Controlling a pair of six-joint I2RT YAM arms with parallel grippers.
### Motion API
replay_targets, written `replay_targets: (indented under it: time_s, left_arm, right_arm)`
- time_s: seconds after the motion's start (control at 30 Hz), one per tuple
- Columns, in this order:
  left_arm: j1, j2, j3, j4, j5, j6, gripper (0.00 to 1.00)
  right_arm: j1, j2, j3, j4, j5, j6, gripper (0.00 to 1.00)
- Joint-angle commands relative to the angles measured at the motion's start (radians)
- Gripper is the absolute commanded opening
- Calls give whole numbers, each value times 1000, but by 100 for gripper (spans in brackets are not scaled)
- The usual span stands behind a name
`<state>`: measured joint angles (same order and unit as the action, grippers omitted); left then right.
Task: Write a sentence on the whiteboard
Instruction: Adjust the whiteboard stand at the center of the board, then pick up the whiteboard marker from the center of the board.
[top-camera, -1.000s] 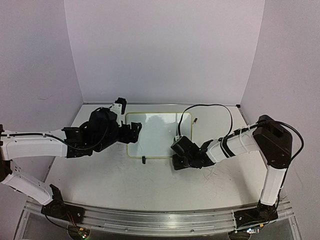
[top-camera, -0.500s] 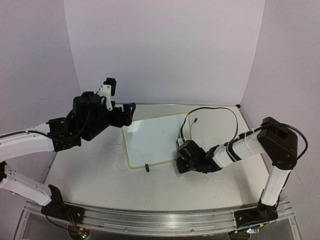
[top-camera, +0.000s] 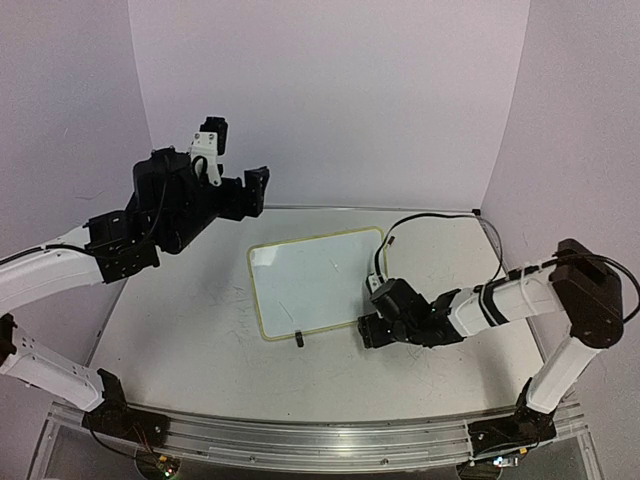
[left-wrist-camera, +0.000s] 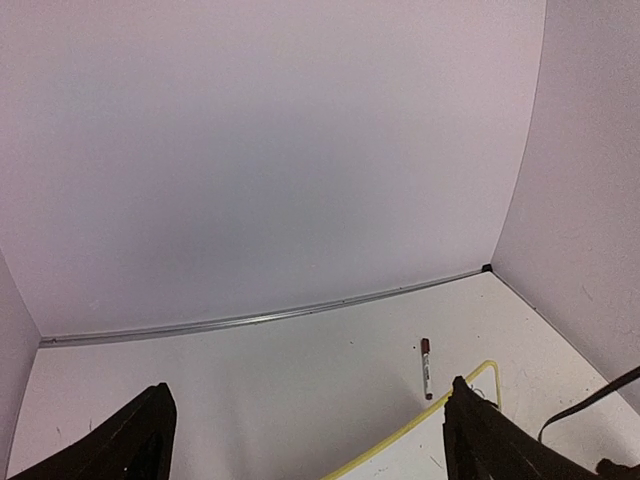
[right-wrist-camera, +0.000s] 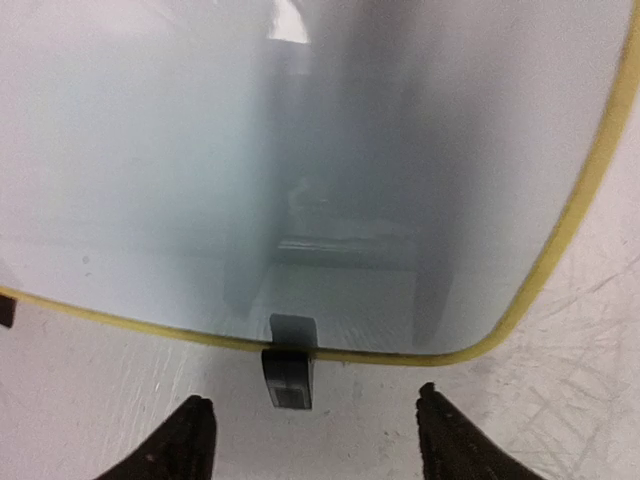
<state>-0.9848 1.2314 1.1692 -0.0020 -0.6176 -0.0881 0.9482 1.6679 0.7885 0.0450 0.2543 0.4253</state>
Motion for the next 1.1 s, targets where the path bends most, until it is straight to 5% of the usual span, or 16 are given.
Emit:
replay_targets:
  time_s: [0.0, 0.13, 0.3, 0.4, 0.53, 0.8, 1.07]
  left_arm:
    - [23, 54, 132, 10, -37, 84, 95]
    - [88, 86, 179, 11, 40, 43, 97]
    - [191, 155, 213, -3, 163, -40, 98]
    - [218, 210, 272, -78, 211, -54, 99]
    - [224, 252, 321, -147, 213, -51, 99]
    - [232, 206, 302, -195, 248, -92, 99]
    - [234, 146, 276, -238, 358, -75, 99]
  right_arm:
    - [3, -254, -22, -144, 49, 50, 78]
    - [-16, -468, -39, -213, 153, 33, 85]
    - [-339, -470, 59, -212, 32, -11, 87]
    - [-479, -333, 225, -235, -38, -30, 85]
    - [-544, -139, 426, -242, -71, 29, 96]
    - [-566, 444, 1035, -431, -177, 138, 97]
    - [-562, 699, 1283, -489, -88, 138, 92]
